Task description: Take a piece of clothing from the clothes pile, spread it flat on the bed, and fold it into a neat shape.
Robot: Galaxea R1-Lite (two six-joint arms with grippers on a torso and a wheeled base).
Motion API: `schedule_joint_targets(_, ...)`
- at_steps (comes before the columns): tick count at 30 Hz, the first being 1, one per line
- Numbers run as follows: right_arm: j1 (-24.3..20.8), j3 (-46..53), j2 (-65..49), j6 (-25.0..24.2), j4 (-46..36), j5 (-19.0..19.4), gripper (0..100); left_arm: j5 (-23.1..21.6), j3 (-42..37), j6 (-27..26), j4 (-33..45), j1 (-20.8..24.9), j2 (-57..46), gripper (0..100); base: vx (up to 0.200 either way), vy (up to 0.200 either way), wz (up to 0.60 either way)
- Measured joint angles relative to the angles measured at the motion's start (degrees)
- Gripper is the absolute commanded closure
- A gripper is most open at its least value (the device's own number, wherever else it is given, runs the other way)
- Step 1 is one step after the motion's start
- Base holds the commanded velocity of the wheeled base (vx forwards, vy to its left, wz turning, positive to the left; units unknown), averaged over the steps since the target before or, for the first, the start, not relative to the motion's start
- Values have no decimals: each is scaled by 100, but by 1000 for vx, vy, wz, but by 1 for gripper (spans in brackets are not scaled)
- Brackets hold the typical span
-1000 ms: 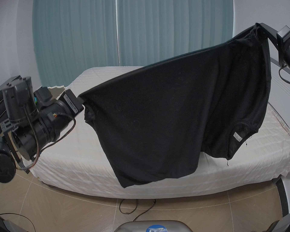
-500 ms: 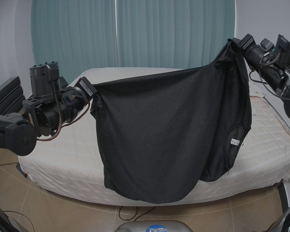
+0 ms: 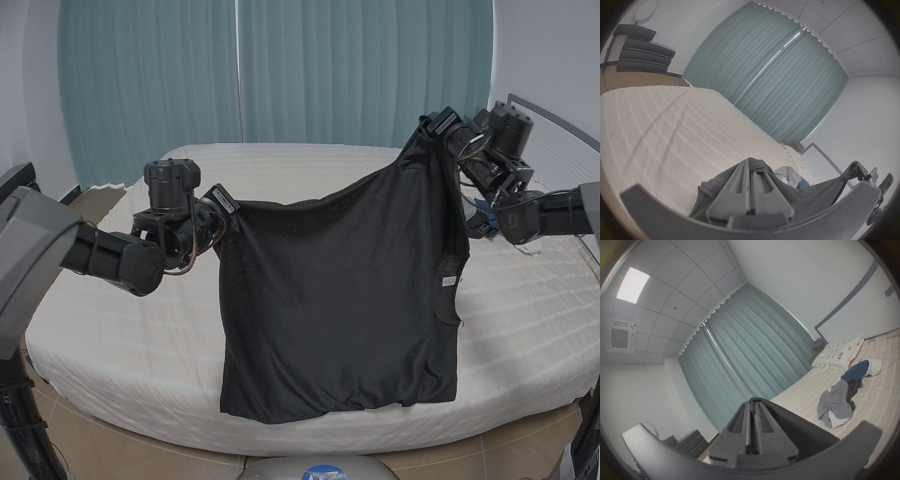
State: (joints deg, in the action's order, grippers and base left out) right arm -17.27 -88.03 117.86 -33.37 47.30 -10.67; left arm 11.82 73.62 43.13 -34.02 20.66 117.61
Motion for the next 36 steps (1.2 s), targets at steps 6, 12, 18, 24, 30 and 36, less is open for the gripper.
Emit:
schedule_joint_targets(6, 27, -395, 1050, 13, 166, -140, 100, 22, 730, -18, -101, -90, 989, 100, 0, 0, 0)
schedule_joint_targets(12, 85, -590, 1877, 17, 304, -334, 100, 44, 1482, -38, -152, -112, 1816, 100, 0, 0, 0)
schedule_joint_targets(18, 154, -889, 2470, 17, 330, -512, 100, 289, 2280, -38, -126, -135, 2551, 0, 0, 0, 0)
schedule_joint_targets(24, 187, -1023, 2942, 22, 268, -534, 0, 446, 2687, -35, -62, -146, 3137, 0, 0, 0, 0)
schedule_joint_targets(30, 236, -830, 3256, 48, 178, -540, 0, 686, 2804, -30, 140, -190, 3454, 0, 0, 0, 0)
schedule_joint_targets(36, 441, -456, 3272, 52, 167, -562, 0, 820, 2773, -29, 874, -352, 3316, 0, 0, 0, 0)
